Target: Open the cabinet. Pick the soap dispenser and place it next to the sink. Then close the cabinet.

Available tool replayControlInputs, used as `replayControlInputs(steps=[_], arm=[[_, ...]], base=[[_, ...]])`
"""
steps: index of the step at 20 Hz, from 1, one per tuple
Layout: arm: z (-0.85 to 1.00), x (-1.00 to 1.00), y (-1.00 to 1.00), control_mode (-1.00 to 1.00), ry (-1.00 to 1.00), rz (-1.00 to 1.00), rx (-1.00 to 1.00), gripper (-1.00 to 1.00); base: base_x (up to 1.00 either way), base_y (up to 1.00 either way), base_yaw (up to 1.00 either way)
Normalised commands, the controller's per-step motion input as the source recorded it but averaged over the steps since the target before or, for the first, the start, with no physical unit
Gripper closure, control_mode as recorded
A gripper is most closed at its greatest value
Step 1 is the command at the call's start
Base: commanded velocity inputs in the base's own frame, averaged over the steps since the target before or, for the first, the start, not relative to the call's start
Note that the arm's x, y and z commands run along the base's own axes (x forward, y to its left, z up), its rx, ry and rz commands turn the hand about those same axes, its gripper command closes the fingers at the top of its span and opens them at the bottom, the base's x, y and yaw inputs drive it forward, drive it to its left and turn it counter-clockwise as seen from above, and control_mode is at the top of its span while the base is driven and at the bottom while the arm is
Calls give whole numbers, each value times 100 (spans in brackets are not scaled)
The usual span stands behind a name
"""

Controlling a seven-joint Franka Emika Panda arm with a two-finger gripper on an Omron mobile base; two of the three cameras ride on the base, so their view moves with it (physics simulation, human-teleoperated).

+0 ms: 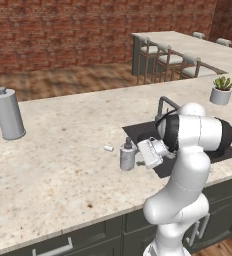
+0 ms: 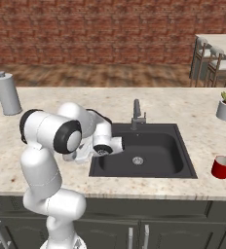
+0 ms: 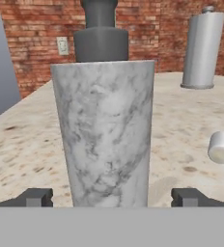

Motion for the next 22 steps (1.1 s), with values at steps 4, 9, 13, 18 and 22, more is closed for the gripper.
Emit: replayControlInputs(steps=[4,9,13,18,22], arm=[[3,0,-30,-100,0,0,0,-100],[46,-12,-50,-100,0,0,0,-100],[88,-19,-34,-100,0,-3,0,-100],[100,-11,-14,-100,0,-5,0,-100],[100,-14,0,-100,1,-4,-2,-100]], base=[[0,0,0],[0,0,0],[0,0,0],[0,0,0],[0,0,0]])
